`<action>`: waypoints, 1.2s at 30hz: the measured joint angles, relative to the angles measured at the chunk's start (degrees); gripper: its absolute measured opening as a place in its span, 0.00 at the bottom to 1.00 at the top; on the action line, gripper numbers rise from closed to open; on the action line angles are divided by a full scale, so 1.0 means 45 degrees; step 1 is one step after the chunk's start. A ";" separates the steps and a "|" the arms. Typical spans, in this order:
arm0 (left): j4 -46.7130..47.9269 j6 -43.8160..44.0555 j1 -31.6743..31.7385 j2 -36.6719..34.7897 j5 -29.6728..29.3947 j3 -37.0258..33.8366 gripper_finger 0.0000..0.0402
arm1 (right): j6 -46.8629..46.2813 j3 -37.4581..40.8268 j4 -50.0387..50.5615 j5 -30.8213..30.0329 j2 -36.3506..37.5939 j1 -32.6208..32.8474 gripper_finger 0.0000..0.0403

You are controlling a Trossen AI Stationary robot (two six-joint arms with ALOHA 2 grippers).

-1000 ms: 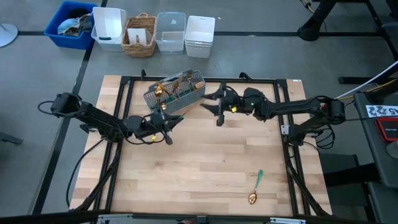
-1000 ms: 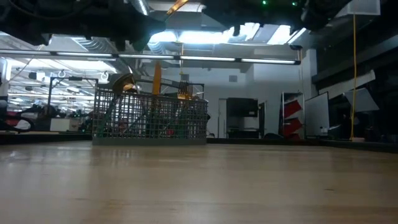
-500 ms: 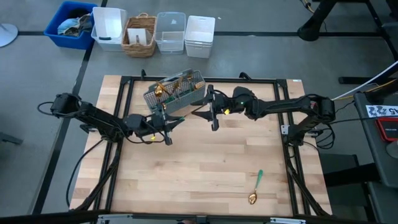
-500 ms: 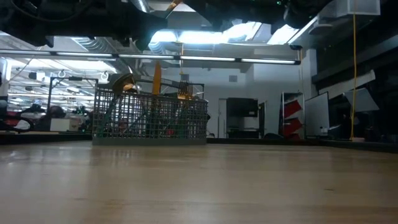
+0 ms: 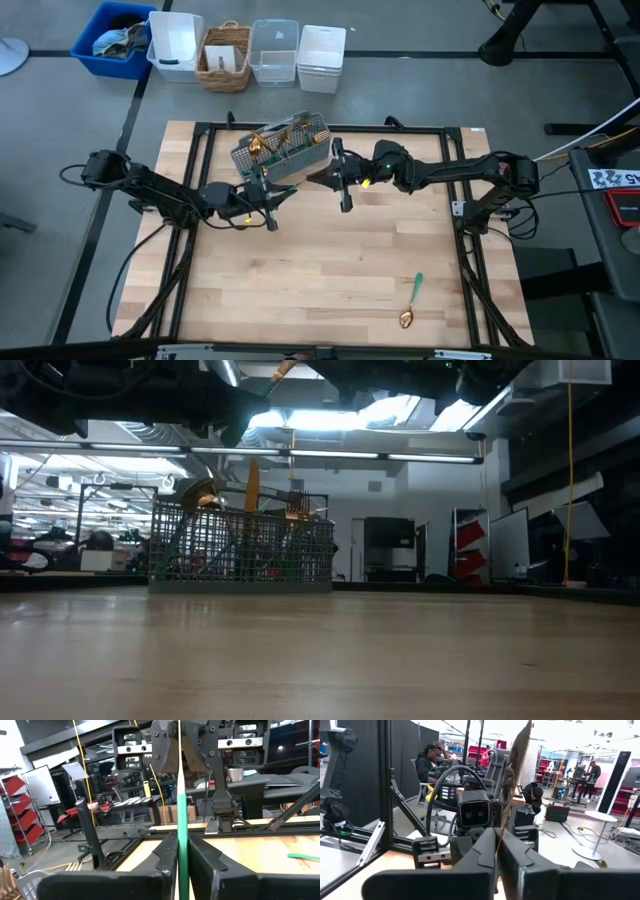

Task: Sort silverware
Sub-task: Put the knife into the middle left section of the silverware holder

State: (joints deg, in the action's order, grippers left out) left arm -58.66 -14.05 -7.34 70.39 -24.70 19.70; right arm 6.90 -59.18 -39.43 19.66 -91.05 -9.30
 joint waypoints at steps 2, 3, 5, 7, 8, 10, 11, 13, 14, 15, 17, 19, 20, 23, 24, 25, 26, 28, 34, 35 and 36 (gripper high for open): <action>0.0044 0.0075 0.0169 0.0000 0.0041 0.0000 0.09 | 0.0124 0.0000 -0.0002 -0.0121 -0.0010 -0.0006 0.04; 0.0077 0.0074 0.0242 0.0000 0.0037 0.0000 0.09 | 0.0168 0.0000 -0.0013 -0.0126 -0.0010 -0.0015 0.04; 0.0233 0.0074 0.0355 0.0000 0.0039 0.0000 0.11 | 0.0240 0.0000 -0.0036 -0.0135 -0.0010 -0.0015 0.02; 0.0355 0.0136 0.0451 0.0005 0.0043 0.0000 0.12 | 0.0253 0.0000 -0.0036 -0.0155 -0.0010 -0.0015 0.02; 0.0367 0.0184 0.0488 0.0005 0.0042 0.0000 0.12 | 0.0257 0.0000 -0.0052 -0.0234 -0.0010 -0.0015 0.02; 0.0358 0.0078 0.0512 0.0005 0.0018 0.0000 0.14 | 0.0392 -0.0009 -0.0112 -0.0374 -0.0010 -0.0024 0.02; 0.0350 -0.0003 0.0512 0.0005 -0.0020 0.0000 0.15 | 0.0573 -0.0010 -0.0117 -0.0481 -0.0010 -0.0024 0.01; 0.0355 -0.0051 0.0512 -0.0015 -0.0169 0.0000 0.19 | 0.0892 -0.0010 -0.0129 -0.0809 -0.0010 -0.0007 0.01; 0.0350 0.0082 0.0512 -0.0024 -0.0361 0.0000 0.21 | 0.0965 -0.0010 -0.0167 -0.0945 -0.0010 -0.0005 0.01; 0.0342 0.0352 0.0507 -0.0024 -0.0701 0.0000 0.23 | 0.1095 -0.0010 -0.0213 -0.1047 -0.0010 -0.0009 0.01; 0.0371 0.1049 0.0500 -0.0028 -0.1617 0.0000 0.29 | 0.1458 -0.0010 -0.0230 -0.1345 -0.0010 -0.0024 0.01; 0.0671 0.1596 0.0473 -0.0039 -0.2372 0.0000 0.34 | 0.1866 -0.0010 -0.0230 -0.1740 -0.0010 -0.0024 0.01; 0.0809 0.1668 0.0469 -0.0039 -0.2656 0.0000 0.36 | 0.1963 -0.0010 -0.0230 -0.1899 -0.0010 -0.0024 0.01; 0.1104 0.1480 0.0463 -0.0039 -0.3391 0.0000 0.40 | 0.2352 -0.0010 -0.0230 -0.2288 -0.0010 -0.0048 0.01; 0.1191 0.1327 0.0463 -0.0039 -0.3660 0.0000 0.41 | 0.2517 -0.0010 -0.0242 -0.2367 -0.0010 -0.0104 0.01; 0.1282 0.1207 0.0463 -0.0039 -0.3901 0.0000 0.41 | 0.2591 -0.0010 -0.0265 -0.2417 -0.0010 -0.0129 0.01; 0.1356 0.1166 0.0458 -0.0039 -0.4193 0.0000 0.42 | 0.2617 -0.0010 -0.0295 -0.2511 -0.0010 -0.0184 0.01; 0.1589 0.1282 0.0434 -0.0039 -0.4616 0.0000 0.42 | 0.2633 -0.0019 -0.0335 -0.2672 -0.0004 -0.0371 0.01; 0.3563 0.2123 0.0100 -0.0044 -0.4854 0.0000 0.42 | 0.2619 -0.0019 -0.0370 -0.2673 0.0000 -0.1116 0.01; 0.3991 0.2387 -0.0005 -0.0044 -0.4853 0.0000 0.42 | 0.2618 -0.0019 -0.0483 -0.2665 0.0000 -0.1229 0.01; 0.4428 0.2611 -0.0113 -0.0044 -0.4854 0.0000 0.42 | 0.2598 -0.0019 -0.0609 -0.2657 0.0000 -0.1355 0.01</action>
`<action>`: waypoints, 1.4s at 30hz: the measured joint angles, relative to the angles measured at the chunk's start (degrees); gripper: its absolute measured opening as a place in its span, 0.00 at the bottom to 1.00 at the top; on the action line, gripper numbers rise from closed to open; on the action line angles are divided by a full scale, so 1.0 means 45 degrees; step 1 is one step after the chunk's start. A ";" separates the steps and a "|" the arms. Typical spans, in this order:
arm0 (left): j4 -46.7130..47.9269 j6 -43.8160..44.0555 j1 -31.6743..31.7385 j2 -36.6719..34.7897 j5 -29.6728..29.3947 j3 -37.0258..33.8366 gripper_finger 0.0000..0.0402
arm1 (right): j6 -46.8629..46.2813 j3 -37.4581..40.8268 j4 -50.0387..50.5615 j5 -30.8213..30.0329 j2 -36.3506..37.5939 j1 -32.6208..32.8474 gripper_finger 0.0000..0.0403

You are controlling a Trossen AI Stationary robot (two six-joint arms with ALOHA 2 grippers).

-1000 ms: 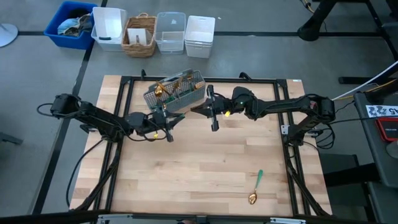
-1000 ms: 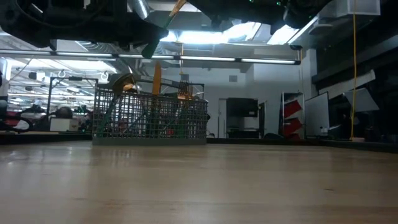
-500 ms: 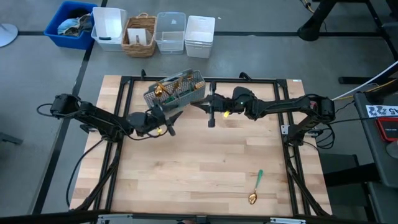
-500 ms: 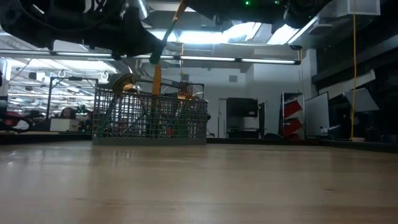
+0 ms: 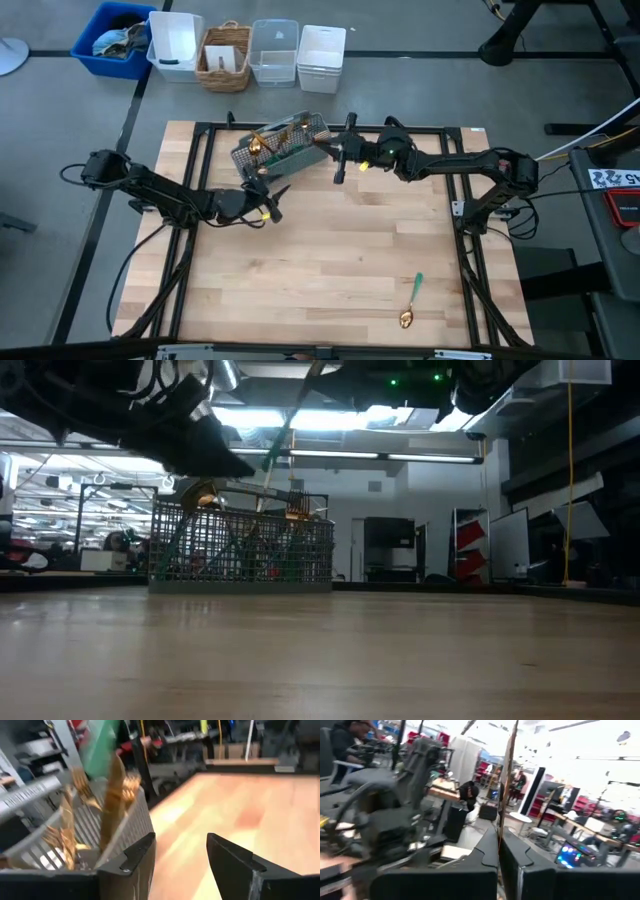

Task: Sort silverware
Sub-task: Put the knife into the middle left section of the silverware holder

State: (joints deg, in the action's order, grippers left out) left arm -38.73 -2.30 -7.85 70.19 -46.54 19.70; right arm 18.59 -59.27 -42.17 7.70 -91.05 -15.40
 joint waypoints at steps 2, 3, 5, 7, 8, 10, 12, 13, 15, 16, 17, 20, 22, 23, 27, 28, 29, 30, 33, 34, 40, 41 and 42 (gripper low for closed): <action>0.0787 0.0556 -0.0232 0.0000 0.0004 0.0000 0.42 | -0.0018 0.0000 -0.0240 0.0036 0.0001 -0.0227 0.01; 0.1169 0.0894 -0.0355 0.0000 0.0005 0.0000 0.42 | -0.0020 0.0000 -0.0283 0.0059 0.0005 -0.0323 0.01; 0.1760 0.1513 -0.0643 0.0000 0.0008 0.0000 0.42 | -0.0079 0.0000 -0.0310 0.0205 0.0005 -0.0476 0.01; 0.2182 0.2123 -0.0940 0.0000 0.0147 0.0000 0.42 | -0.0249 -0.0145 -0.0334 0.0406 -0.0123 -0.0586 0.01; 0.2345 0.2378 -0.1071 0.0000 0.0326 0.0000 0.42 | -0.0405 -0.0300 -0.0383 0.0580 -0.0237 -0.0633 0.01; 0.2491 0.2920 -0.1332 0.0000 0.0781 0.0000 0.42 | -0.0530 -0.0707 -0.0382 0.0915 -0.0697 -0.0683 0.01; 0.2623 0.3479 -0.1582 0.0003 0.1306 -0.0003 0.42 | -0.0568 -0.1283 -0.0276 0.1236 -0.1293 -0.0675 0.01; 0.2632 0.3669 -0.1690 0.0005 0.1553 -0.0005 0.42 | -0.0713 -0.1630 -0.0181 0.1374 -0.1640 -0.0675 0.01; 0.2750 0.3845 -0.1910 0.0005 0.1807 0.0000 0.42 | -0.0997 -0.2308 0.0130 0.1763 -0.2258 -0.0675 0.01; 0.2874 0.3944 -0.2015 0.0005 0.1894 0.0000 0.42 | -0.1056 -0.2623 0.0440 0.1945 -0.2542 -0.0675 0.01; 0.3029 0.4112 -0.2098 0.0005 0.1957 0.0000 0.42 | -0.1079 -0.2962 0.0767 0.1986 -0.2840 -0.0675 0.01; 0.3511 0.4754 -0.2400 0.0005 0.1977 0.0000 0.42 | -0.1070 -0.3613 0.1863 0.1911 -0.3553 -0.0675 0.01; 0.3903 0.4874 -0.2564 0.0005 0.1977 -0.0003 0.42 | -0.1068 -0.3929 0.2244 0.1786 -0.3961 -0.0675 0.01; 0.3962 0.4871 -0.2621 0.0020 0.1977 -0.0005 0.42 | -0.1057 -0.4068 0.2374 0.1762 -0.4137 -0.0675 0.01; 0.4201 0.4861 -0.2683 0.0029 0.1981 0.0000 0.42 | -0.1024 -0.4519 0.2351 0.1578 -0.4867 -0.0675 0.01; 0.4223 0.4861 -0.2683 0.0029 0.1977 -0.0003 0.42 | -0.1024 -0.4619 0.2352 0.1521 -0.5056 -0.0675 0.01; 0.4213 0.4861 -0.2683 0.0034 0.1977 -0.0005 0.42 | -0.1024 -0.4671 0.2367 0.1475 -0.5226 -0.0675 0.01; 0.4218 0.4861 -0.2678 0.0034 0.1977 -0.0005 0.42 | -0.1029 -0.4771 0.2401 0.1396 -0.5393 -0.0675 0.01; 0.4262 0.4861 -0.2682 0.0034 0.1977 -0.0005 0.42 | -0.1027 -0.4970 0.2385 0.1190 -0.5734 -0.0673 0.03; 0.4266 0.4861 -0.2678 0.0034 0.1977 -0.0003 0.42 | -0.1034 -0.5002 0.2370 0.1103 -0.5811 -0.0668 0.04; 0.4314 0.4861 -0.2678 0.0034 0.1977 0.0000 0.42 | -0.1039 -0.5017 0.2308 0.0754 -0.5853 -0.0656 0.17; 0.4315 0.4861 -0.2678 0.0034 0.1977 -0.0004 0.42 | -0.1039 -0.5017 0.2317 0.0754 -0.5853 -0.0656 0.19; 0.4321 0.4861 -0.2678 0.0034 0.1977 -0.0003 0.42 | -0.1044 -0.5017 0.2327 0.0754 -0.5853 -0.0656 0.21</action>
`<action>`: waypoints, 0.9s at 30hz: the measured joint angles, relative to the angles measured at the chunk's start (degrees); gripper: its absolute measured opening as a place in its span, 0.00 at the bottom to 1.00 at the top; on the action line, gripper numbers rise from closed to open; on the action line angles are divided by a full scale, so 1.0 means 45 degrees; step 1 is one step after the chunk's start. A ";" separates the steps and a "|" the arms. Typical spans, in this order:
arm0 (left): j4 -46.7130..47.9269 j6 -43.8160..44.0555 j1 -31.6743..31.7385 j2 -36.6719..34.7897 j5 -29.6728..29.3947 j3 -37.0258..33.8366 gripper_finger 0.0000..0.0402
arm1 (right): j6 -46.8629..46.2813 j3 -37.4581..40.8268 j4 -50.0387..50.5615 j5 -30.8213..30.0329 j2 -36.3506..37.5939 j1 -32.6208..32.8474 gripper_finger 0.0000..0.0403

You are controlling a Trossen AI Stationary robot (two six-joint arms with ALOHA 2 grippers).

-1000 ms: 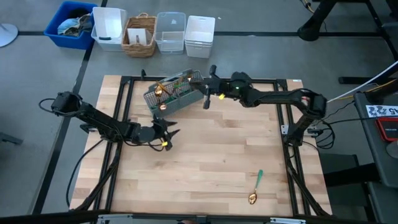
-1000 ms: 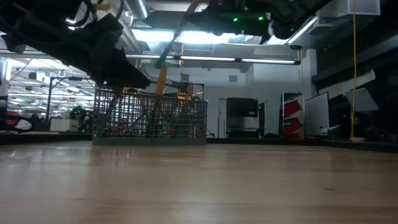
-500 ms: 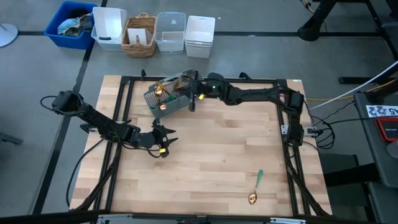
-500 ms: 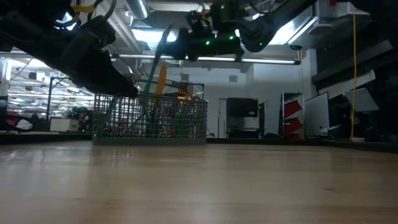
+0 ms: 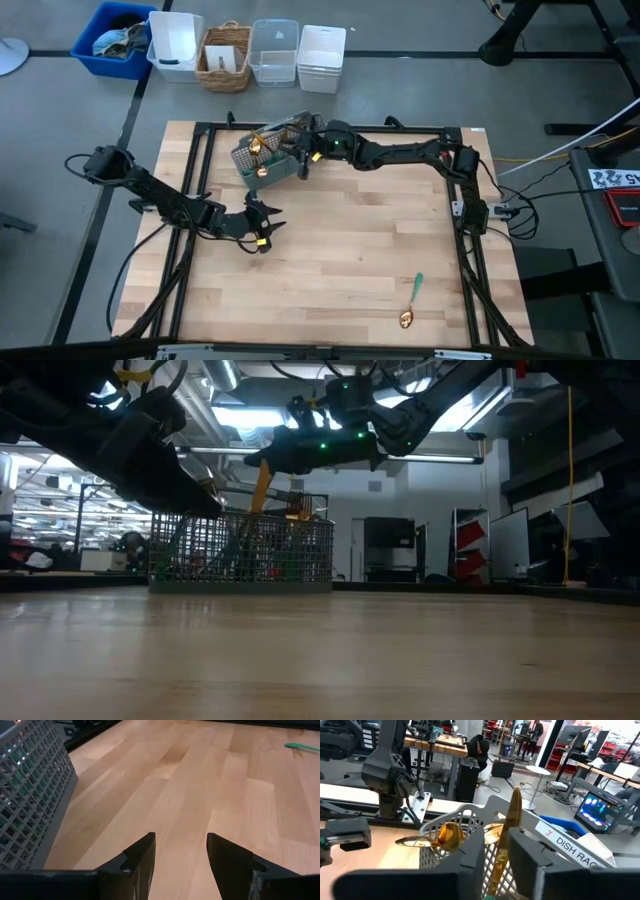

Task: Sort silverware
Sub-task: Put the knife into the middle left section of the silverware holder, then put the spoon into the left section of the silverware holder

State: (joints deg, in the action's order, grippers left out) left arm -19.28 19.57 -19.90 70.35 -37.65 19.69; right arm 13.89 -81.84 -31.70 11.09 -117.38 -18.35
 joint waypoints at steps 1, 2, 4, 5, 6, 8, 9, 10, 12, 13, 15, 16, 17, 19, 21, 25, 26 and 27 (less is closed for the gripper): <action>0.0029 0.0000 0.0000 0.0000 0.0000 0.0000 0.42 | 0.0000 0.0000 0.0004 -0.0002 0.0000 0.0000 0.24; 0.0058 0.0005 0.0000 0.0000 0.0000 -0.0002 0.42 | -0.0004 0.0000 0.0013 -0.0022 0.0000 0.0000 0.26; 0.0078 0.0035 0.0000 0.0000 0.0000 0.0002 0.42 | -0.0007 0.0000 0.0277 -0.0131 0.0103 0.0000 0.29; 0.0086 0.0039 0.0000 0.0000 0.0000 0.0001 0.42 | 0.0004 0.0005 0.0591 -0.0134 0.0251 0.0009 0.30; 0.0091 0.0041 0.0000 0.0000 0.0000 0.0001 0.42 | 0.0034 0.0005 0.0894 -0.0136 0.0474 0.0047 0.31; 0.0110 0.0044 0.0000 0.0000 -0.0004 -0.0001 0.42 | 0.0347 0.0005 0.1868 -0.0271 0.1174 0.0080 0.32; 0.0114 0.0044 0.0000 0.0000 0.0000 0.0000 0.42 | 0.0544 0.0000 0.2457 -0.0414 0.1594 0.0109 0.32; 0.0152 0.0044 0.0000 0.0000 -0.0001 0.0002 0.42 | 0.0748 0.0000 0.3248 -0.0583 0.2039 0.0189 0.32; 0.0179 0.0044 0.0000 0.0000 -0.0004 0.0002 0.42 | 0.1088 -0.0005 0.4758 -0.1132 0.2964 0.0374 0.32; 0.0179 0.0044 0.0000 0.0000 -0.0005 0.0003 0.42 | 0.1240 -0.0002 0.5689 -0.1403 0.3460 0.0505 0.32; 0.0173 0.0044 0.0005 0.0000 -0.0005 0.0003 0.42 | 0.1369 0.0000 0.7468 -0.1865 0.4533 0.0850 0.32; 0.0180 0.0044 0.0005 0.0000 -0.0005 0.0000 0.42 | 0.1391 0.0000 0.8508 -0.1992 0.5082 0.1039 0.32; 0.0166 0.0044 0.0005 0.0000 -0.0005 0.0000 0.42 | 0.1399 -0.0005 0.9537 -0.2021 0.5616 0.1250 0.32; 0.0168 0.0032 0.0007 0.0000 -0.0005 0.0001 0.42 | 0.1379 -0.0010 1.1930 -0.1960 0.6619 0.1727 0.32; 0.0164 0.0029 0.0010 0.0000 -0.0005 0.0003 0.42 | 0.1325 -0.0009 1.4374 -0.1739 0.7442 0.2303 0.32; 0.0154 0.0156 0.0010 0.0000 -0.0005 0.0000 0.42 | 0.0748 -0.0005 1.8830 -0.0335 0.8610 0.3757 0.32; 0.0157 0.0196 0.0010 0.0000 -0.0005 -0.0002 0.42 | 0.0256 -0.0005 1.9626 0.0068 0.8697 0.4187 0.32; 0.0152 0.0231 0.0010 0.0000 -0.0005 0.0000 0.42 | -0.0302 -0.0005 2.0212 0.0435 0.8748 0.4653 0.33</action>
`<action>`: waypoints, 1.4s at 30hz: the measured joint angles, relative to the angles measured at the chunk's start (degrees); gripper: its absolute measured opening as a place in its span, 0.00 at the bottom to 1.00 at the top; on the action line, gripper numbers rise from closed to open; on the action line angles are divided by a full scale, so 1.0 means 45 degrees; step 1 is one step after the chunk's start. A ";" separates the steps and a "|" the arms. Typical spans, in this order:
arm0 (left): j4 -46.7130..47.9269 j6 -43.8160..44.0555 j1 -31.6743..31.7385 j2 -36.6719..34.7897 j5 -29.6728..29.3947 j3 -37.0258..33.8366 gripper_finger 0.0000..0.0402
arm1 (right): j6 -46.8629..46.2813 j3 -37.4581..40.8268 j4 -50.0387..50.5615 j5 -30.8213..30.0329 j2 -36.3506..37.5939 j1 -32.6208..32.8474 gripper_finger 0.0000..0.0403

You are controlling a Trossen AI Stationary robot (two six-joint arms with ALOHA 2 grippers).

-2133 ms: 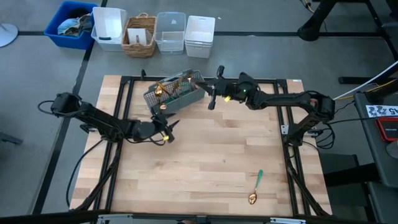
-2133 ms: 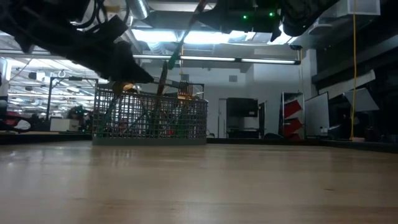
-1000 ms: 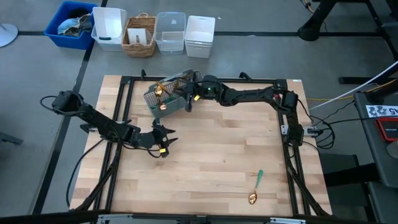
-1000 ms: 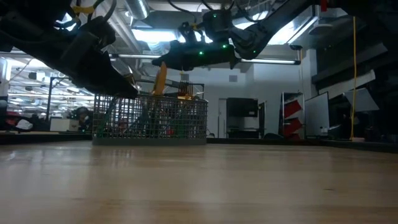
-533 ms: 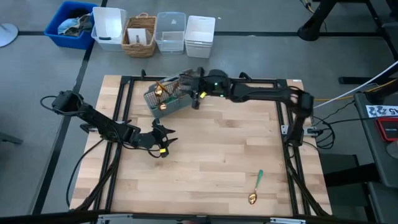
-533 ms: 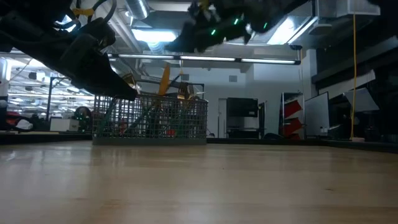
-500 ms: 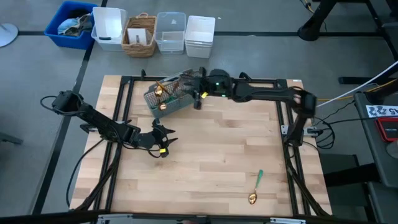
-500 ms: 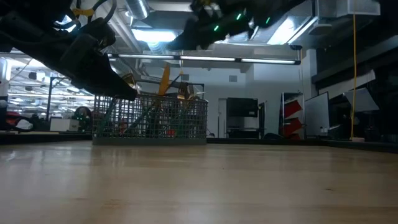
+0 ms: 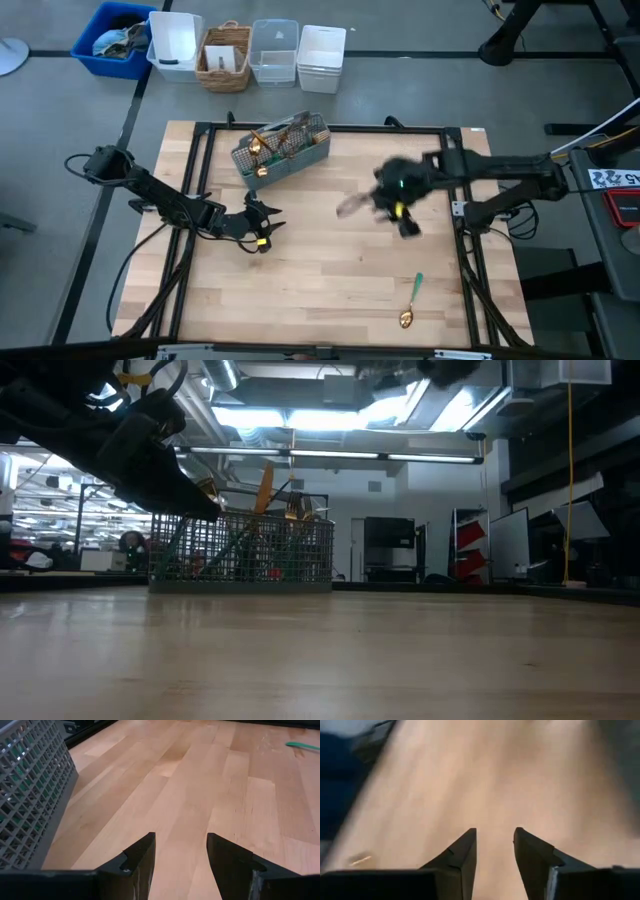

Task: Sort silverware
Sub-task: Put the spoon into the left section of the silverware holder

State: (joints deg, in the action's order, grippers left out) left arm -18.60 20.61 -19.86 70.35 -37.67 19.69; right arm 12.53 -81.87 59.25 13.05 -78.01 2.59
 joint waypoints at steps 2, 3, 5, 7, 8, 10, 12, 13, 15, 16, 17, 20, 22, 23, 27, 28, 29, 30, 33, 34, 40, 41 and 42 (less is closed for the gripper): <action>-0.0004 0.0001 0.0006 0.0000 0.0000 -0.0002 0.42 | -0.1041 0.0013 0.0781 0.0309 -0.0008 0.0977 0.33; -0.0011 -0.0002 0.0010 0.0000 0.0000 -0.0002 0.42 | -0.1554 0.0019 0.1059 0.0323 -0.0027 0.1489 0.33; -0.0010 0.0002 0.0010 0.0000 0.0000 0.0000 0.42 | -0.2334 0.0019 0.1407 0.0250 -0.0175 0.2524 0.33; -0.0003 -0.0002 0.0034 0.0000 0.0000 -0.0001 0.42 | -0.3151 0.0136 0.1447 0.0069 -0.0384 0.3519 0.33; -0.0007 0.0002 0.0044 0.0000 0.0000 -0.0002 0.42 | -0.3541 0.0264 0.1343 -0.0003 -0.0459 0.3997 0.33; -0.0055 0.0000 0.0044 0.0000 0.0000 -0.0002 0.42 | -0.4334 0.0713 0.0927 -0.0158 -0.0544 0.4971 0.33; -0.0125 0.0003 0.0044 0.0000 0.0000 0.0003 0.42 | -0.5091 0.1236 0.0404 -0.0399 -0.0671 0.5870 0.33; -0.0121 0.0025 0.0044 0.0000 0.0000 -0.0002 0.42 | -0.5498 0.1524 0.0202 -0.0661 -0.0781 0.6303 0.33; -0.0172 0.0342 0.0036 0.0000 0.0000 0.0003 0.42 | -0.6326 0.2120 -0.0099 -0.1202 -0.0967 0.7128 0.33; -0.0185 0.0538 0.0015 0.0000 0.0000 -0.0002 0.42 | -0.6702 0.2406 -0.0258 -0.1402 -0.1045 0.7514 0.33; -0.0276 0.0742 0.0015 0.0000 0.0005 0.0003 0.42 | -0.7036 0.2706 -0.0403 -0.1569 -0.1112 0.7894 0.33; -0.0478 0.1671 0.0019 0.0000 0.0000 0.0003 0.42 | -0.7836 0.3627 -0.0949 -0.1779 -0.1408 0.8929 0.33; -0.0427 0.2202 0.0015 0.0000 0.0000 0.0003 0.42 | -0.8109 0.4203 -0.1509 -0.1867 -0.1569 0.9488 0.33; -0.0435 0.2425 0.0005 0.0000 0.0000 0.0003 0.42 | -0.8124 0.4460 -0.1910 -0.1968 -0.1647 0.9745 0.33; -0.0435 0.3084 0.0005 0.0000 0.0000 0.0003 0.42 | -0.8057 0.5380 -0.3393 -0.2631 -0.2145 1.0574 0.33; -0.0439 0.3174 0.0005 0.0000 0.0000 0.0003 0.42 | -0.8055 0.5563 -0.3703 -0.2817 -0.2284 1.0724 0.33; -0.0437 0.3231 0.0005 0.0000 0.0000 0.0003 0.42 | -0.8056 0.5700 -0.3908 -0.3002 -0.2422 1.0848 0.33; -0.0435 0.3261 0.0005 0.0000 0.0000 0.0003 0.42 | -0.8060 0.5814 -0.4012 -0.3164 -0.2578 1.0966 0.33; -0.0438 0.3268 0.0005 0.0000 0.0000 0.0003 0.42 | -0.8034 0.5984 -0.4153 -0.3638 -0.3080 1.1211 0.33; -0.0435 0.3271 0.0005 0.0000 0.0000 0.0003 0.42 | -0.8018 0.5984 -0.4172 -0.3716 -0.3239 1.1215 0.33; -0.0430 0.3395 0.0005 0.0000 0.0000 0.0003 0.42 | -0.7825 0.5984 -0.4208 -0.3800 -0.4037 1.1177 0.33; -0.0433 0.3403 0.0005 0.0000 0.0000 0.0003 0.42 | -0.7725 0.5984 -0.4203 -0.3755 -0.4161 1.1177 0.33; -0.0430 0.3411 0.0005 0.0000 0.0000 0.0003 0.42 | -0.7694 0.5984 -0.4208 -0.3694 -0.4280 1.1177 0.33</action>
State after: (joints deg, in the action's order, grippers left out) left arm -20.53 35.96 -19.84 70.35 -37.67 19.70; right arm -22.09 -54.94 40.32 -3.57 -97.27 52.88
